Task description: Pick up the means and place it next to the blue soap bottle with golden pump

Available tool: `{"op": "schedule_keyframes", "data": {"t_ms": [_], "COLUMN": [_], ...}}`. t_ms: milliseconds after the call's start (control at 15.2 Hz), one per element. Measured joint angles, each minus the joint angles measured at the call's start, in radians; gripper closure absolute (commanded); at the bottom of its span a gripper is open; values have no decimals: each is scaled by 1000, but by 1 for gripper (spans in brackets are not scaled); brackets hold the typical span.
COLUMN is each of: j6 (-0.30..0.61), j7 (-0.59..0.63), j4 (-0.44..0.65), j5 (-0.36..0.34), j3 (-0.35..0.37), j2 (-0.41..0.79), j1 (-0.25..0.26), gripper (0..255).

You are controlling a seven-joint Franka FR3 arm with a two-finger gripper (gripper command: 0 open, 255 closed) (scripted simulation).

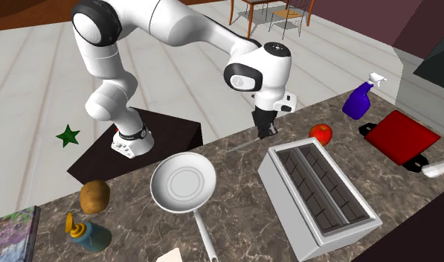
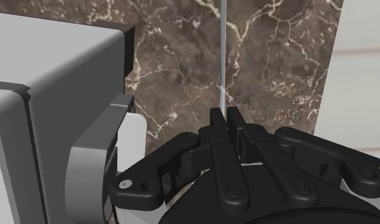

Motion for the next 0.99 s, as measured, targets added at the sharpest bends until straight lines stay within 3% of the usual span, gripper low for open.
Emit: {"op": "schedule_keyframes", "data": {"t_ms": [990], "j6": [-191], "j7": [10], "j4": [143], "j5": [-8], "j3": [-2], "j2": [-48], "j1": [0], "gripper": [255]}}
